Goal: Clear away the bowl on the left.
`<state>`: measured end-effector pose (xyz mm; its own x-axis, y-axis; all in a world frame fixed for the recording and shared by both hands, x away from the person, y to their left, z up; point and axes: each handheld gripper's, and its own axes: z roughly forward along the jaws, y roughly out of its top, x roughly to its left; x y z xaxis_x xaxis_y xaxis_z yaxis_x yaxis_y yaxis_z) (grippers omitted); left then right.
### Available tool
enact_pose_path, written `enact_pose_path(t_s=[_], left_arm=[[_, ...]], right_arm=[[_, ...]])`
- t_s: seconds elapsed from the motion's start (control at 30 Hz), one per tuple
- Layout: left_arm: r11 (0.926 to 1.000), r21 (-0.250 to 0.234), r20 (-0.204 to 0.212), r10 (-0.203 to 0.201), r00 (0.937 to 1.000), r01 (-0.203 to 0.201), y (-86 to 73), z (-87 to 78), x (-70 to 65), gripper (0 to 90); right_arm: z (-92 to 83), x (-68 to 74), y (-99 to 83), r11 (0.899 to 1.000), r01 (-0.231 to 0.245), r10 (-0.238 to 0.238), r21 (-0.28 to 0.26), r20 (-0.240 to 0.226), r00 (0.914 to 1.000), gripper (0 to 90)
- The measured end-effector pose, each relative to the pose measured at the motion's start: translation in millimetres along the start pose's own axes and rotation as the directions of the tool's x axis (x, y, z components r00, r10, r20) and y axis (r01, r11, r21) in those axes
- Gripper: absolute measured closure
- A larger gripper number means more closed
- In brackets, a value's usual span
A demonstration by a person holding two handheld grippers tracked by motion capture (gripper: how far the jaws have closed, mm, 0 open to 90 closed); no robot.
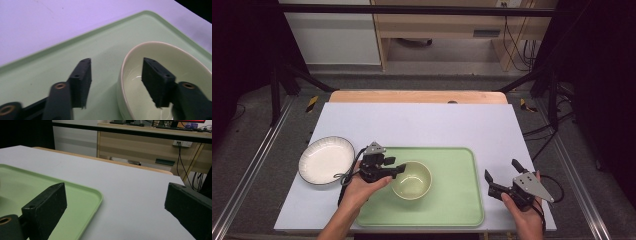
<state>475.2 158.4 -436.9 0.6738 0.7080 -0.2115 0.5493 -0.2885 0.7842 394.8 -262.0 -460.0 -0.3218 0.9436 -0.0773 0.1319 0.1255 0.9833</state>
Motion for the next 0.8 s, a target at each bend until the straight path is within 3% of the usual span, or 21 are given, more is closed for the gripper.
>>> enact_pose_path(t_s=[0.1,0.2,0.33,0.5,0.67,0.8], left_arm=[[0.9985,-0.048,-0.009,0.026,0.9996,-0.027,3.0,-4.0,-1.7,32.0],[0.9951,-0.086,0.012,0.050,0.9987,-0.049,4.9,-8.9,-1.5,21.4],[0.9865,-0.133,0.020,0.099,0.9949,-0.096,3.9,-16.9,-1.2,12.7],[0.9738,-0.192,0.030,0.130,0.9910,-0.122,3.2,-23.0,-1.1,10.8],[0.9545,-0.246,0.017,0.178,0.9840,-0.168,0.9,-29.8,-1.3,9.9],[0.9501,-0.259,0.006,0.181,0.9835,-0.173,-2.0,-37.1,-0.6,9.4]], right_arm=[[-0.5,-0.6,0.1,1.000,-0.006,0.006,-0.002,0.006,1.0000,4.2],[-1.8,-0.5,1.1,1.000,-0.007,0.007,-0.003,0.013,0.9999,4.2],[-2.8,1.0,2.1,1.000,0.005,-0.005,-0.005,0.011,0.9999,4.0],[-2.2,1.5,2.1,1.000,0.004,-0.004,-0.005,0.008,1.0000,4.0],[-2.1,1.0,1.9,1.000,0.002,-0.002,-0.007,0.006,1.0000,4.0],[-3.2,0.9,1.8,1.000,0.001,-0.001,-0.005,0.010,0.9999,4.0]])
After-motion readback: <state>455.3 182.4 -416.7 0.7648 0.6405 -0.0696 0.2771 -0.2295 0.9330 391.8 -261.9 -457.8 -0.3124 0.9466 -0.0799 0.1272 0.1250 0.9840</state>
